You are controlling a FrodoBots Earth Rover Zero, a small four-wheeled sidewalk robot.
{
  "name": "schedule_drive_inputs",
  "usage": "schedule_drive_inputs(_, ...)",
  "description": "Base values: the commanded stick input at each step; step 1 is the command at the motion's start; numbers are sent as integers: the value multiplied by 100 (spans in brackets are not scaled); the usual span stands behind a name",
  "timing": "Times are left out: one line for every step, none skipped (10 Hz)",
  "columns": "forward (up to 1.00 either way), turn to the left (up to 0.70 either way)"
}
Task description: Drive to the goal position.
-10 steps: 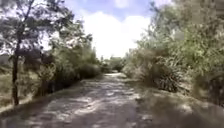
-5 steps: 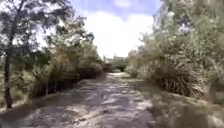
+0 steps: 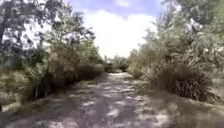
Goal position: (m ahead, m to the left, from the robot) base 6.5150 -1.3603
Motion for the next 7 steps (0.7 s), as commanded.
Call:
schedule_drive_inputs(100,0)
schedule_drive_inputs(100,-40)
schedule_drive_inputs(100,-40)
schedule_drive_inputs(100,-40)
schedule_drive_inputs(100,-40)
schedule_drive_inputs(100,-40)
schedule_drive_inputs(100,-22)
